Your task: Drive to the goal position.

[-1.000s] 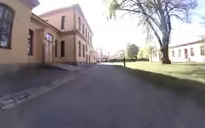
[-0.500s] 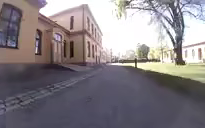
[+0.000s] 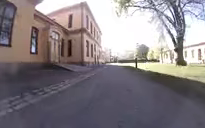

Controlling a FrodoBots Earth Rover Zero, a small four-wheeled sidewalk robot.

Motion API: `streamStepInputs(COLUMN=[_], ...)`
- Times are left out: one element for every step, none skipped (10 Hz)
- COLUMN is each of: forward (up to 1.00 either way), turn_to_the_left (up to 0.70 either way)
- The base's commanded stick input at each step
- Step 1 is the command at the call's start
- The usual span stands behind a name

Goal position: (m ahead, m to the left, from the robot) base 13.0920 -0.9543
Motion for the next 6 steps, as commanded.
streamStepInputs(forward=[1.0,1.0,1.0,1.0,1.0,1.0], turn_to_the_left=[0.0,0.0,0.0,0.0,0.0,0.0])
